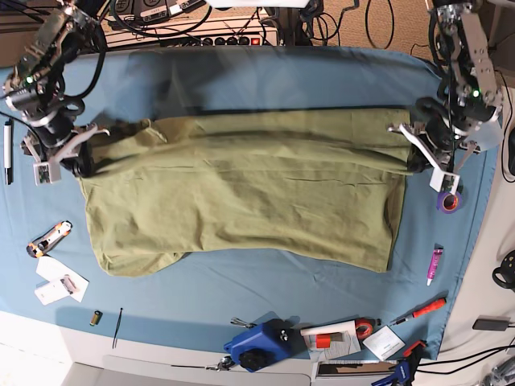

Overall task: Layout the t-shirt on the table in an organized manner, then fold the t-shirt properly
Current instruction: 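Fold the collar edge toward the hem with both grippers, then release the folded edge and raise both grippers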

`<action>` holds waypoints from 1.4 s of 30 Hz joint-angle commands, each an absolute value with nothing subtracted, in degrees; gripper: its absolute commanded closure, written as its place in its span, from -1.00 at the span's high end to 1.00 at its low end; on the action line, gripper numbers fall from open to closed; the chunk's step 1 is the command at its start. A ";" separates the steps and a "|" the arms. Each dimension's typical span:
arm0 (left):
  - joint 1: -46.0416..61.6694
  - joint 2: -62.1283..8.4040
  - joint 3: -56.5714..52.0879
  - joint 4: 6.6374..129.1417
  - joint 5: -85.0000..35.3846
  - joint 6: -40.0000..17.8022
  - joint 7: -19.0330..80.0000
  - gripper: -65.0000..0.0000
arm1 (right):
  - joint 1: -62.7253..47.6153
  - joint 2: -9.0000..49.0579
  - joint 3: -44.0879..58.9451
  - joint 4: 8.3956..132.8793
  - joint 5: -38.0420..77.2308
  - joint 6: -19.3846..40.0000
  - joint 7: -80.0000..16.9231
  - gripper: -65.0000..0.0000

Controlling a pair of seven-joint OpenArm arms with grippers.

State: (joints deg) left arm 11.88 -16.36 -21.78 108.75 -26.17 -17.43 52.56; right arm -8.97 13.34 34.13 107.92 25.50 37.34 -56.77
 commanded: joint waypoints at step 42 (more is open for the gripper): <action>0.62 -16.99 -21.87 93.56 -27.27 -17.08 43.51 -0.33 | 4.97 20.05 32.73 79.66 30.92 40.00 -45.47 -0.30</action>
